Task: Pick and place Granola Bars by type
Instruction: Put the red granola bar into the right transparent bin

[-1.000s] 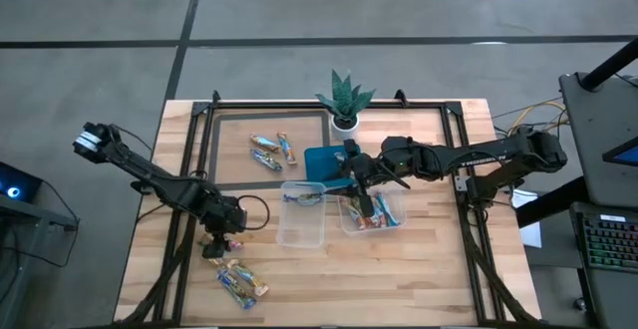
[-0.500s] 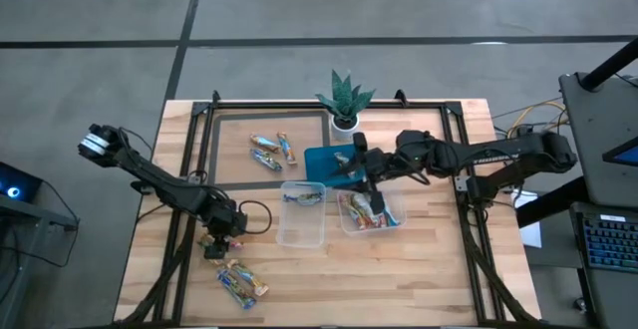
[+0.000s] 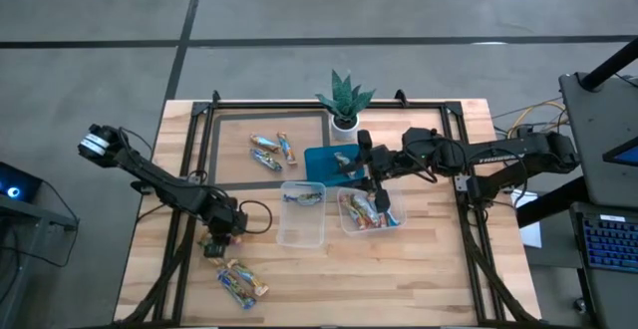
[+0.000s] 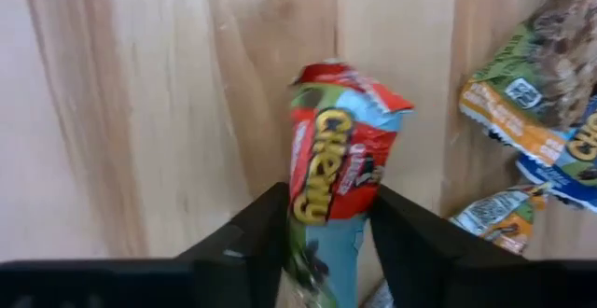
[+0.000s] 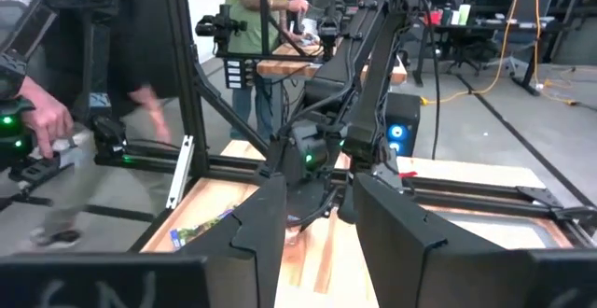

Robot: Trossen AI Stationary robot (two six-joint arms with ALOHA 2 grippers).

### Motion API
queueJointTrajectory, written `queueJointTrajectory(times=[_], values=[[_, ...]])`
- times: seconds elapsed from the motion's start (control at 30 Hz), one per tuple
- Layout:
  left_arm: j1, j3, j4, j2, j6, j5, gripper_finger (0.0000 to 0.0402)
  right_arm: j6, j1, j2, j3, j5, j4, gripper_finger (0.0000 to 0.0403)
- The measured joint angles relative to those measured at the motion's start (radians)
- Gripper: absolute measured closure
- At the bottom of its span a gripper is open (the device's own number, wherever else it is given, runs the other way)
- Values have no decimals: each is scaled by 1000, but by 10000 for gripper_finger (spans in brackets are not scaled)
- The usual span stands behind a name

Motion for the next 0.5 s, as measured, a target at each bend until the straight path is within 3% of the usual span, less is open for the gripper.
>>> queueJointTrajectory(times=[0.27,0.5], values=[[0,28,2,-17,3,-43,384,35,0,0,0,1,1,297],[5,131,-38,-42,-12,-70,398,73,-1,-13,0,11,16,303]])
